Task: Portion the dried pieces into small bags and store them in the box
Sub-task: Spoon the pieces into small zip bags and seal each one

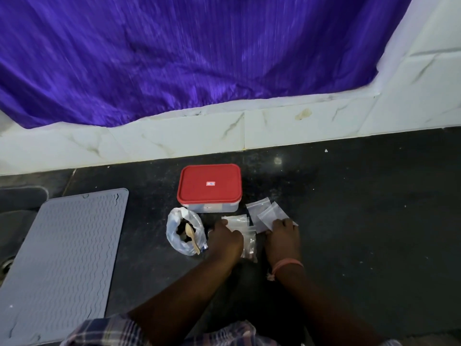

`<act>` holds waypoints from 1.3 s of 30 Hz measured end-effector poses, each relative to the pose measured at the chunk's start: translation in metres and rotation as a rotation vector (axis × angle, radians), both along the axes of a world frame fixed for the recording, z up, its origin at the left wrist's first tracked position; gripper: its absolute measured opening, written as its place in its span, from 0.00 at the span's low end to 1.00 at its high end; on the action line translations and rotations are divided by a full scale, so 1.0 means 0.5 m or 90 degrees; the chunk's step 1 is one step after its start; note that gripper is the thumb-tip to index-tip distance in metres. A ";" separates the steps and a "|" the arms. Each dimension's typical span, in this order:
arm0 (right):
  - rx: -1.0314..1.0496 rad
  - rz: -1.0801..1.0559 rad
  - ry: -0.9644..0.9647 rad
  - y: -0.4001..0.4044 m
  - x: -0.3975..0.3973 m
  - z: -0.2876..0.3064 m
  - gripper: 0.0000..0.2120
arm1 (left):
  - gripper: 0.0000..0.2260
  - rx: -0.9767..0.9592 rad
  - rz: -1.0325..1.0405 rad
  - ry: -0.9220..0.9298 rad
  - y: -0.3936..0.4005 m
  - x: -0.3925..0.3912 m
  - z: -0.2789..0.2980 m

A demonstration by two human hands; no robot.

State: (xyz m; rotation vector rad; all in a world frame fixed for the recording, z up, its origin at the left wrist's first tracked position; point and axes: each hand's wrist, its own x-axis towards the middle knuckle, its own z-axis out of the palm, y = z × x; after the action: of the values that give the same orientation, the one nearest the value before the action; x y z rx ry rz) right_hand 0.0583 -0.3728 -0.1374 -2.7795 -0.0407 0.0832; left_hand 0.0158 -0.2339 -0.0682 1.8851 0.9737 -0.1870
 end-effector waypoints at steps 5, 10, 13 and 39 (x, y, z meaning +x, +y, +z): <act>0.005 0.026 0.016 -0.020 0.014 -0.058 0.18 | 0.17 0.001 0.017 -0.047 -0.002 0.005 0.004; 0.184 -0.105 -0.044 -0.016 0.007 -0.003 0.07 | 0.09 -0.103 -0.001 -0.075 0.005 0.002 0.009; 0.249 -0.104 -0.111 0.008 -0.018 0.033 0.05 | 0.08 -0.210 -0.001 -0.113 0.013 0.013 0.023; 0.583 -0.074 -0.044 0.246 -0.120 0.199 0.03 | 0.05 -0.247 -0.058 -0.231 0.215 -0.058 0.089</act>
State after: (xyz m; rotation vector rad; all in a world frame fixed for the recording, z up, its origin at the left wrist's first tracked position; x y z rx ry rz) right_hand -0.0018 -0.2498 -0.0380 -1.8630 0.0544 -0.0529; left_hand -0.0132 -0.1264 -0.0234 1.5361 0.5587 -0.0750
